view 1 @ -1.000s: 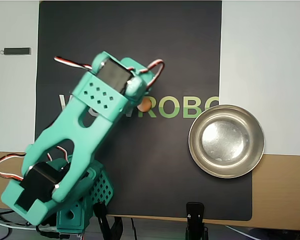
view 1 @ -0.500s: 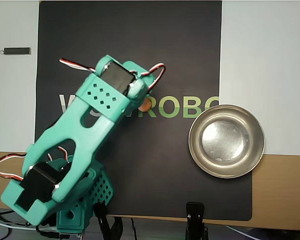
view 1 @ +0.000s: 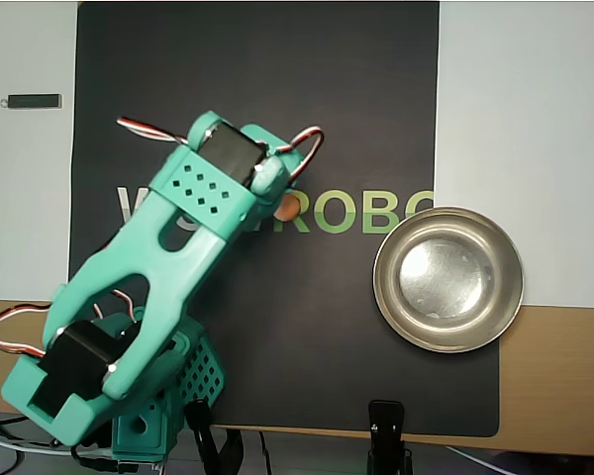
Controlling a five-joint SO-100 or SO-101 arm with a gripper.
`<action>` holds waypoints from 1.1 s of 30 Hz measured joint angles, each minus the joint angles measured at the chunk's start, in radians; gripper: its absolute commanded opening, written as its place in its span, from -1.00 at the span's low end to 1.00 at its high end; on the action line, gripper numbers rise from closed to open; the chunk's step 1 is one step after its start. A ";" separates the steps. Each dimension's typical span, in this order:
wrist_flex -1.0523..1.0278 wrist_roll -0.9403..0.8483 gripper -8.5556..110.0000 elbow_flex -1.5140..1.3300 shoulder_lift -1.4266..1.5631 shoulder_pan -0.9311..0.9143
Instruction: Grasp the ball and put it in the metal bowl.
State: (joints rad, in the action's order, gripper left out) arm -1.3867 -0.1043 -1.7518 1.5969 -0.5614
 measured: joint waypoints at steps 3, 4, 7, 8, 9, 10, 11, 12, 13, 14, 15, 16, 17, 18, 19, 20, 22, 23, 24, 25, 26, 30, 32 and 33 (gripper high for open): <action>0.000 0.000 -0.85 0.000 0.000 -0.002; 0.002 0.000 -0.85 -0.003 0.000 -0.005; 0.044 0.000 -0.85 -0.020 0.000 -0.006; 0.058 0.000 -0.86 -0.032 0.000 -0.006; 0.067 0.000 -0.86 -0.046 0.000 -0.006; 0.084 0.000 -0.86 -0.063 0.000 -0.006; 0.106 0.000 -0.86 -0.077 0.000 -0.006; 0.123 0.000 -0.86 -0.092 0.000 -0.006; 0.132 0.000 -0.86 -0.104 0.000 -0.006; 0.141 0.000 -0.86 -0.117 0.000 -0.006; 0.160 0.000 -0.86 -0.127 0.000 -0.006; 0.175 0.000 -0.86 -0.138 0.000 -0.006; 0.178 0.000 -0.86 -0.147 0.000 -0.006; 0.178 0.000 -0.86 -0.155 0.000 -0.006; 0.186 0.000 -0.86 -0.156 0.000 -0.006; 0.193 0.000 -0.86 -0.156 0.000 -0.006; 0.196 0.000 -0.86 -0.163 0.000 -0.006; 0.190 0.000 -0.86 -0.163 0.000 -0.006; 0.192 0.000 -0.86 -0.163 0.000 -0.006; 0.198 0.000 -0.86 -0.163 0.000 -0.006; 0.199 0.000 -0.86 -0.163 0.000 -0.006; 0.196 0.000 -0.85 -0.163 0.000 -0.008; 0.196 0.000 -0.85 -0.163 0.000 -0.008; 0.196 0.000 -0.85 -0.163 0.000 -0.008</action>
State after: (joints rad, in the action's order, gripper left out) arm -1.1904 -0.1043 -1.9144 1.5969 -0.5691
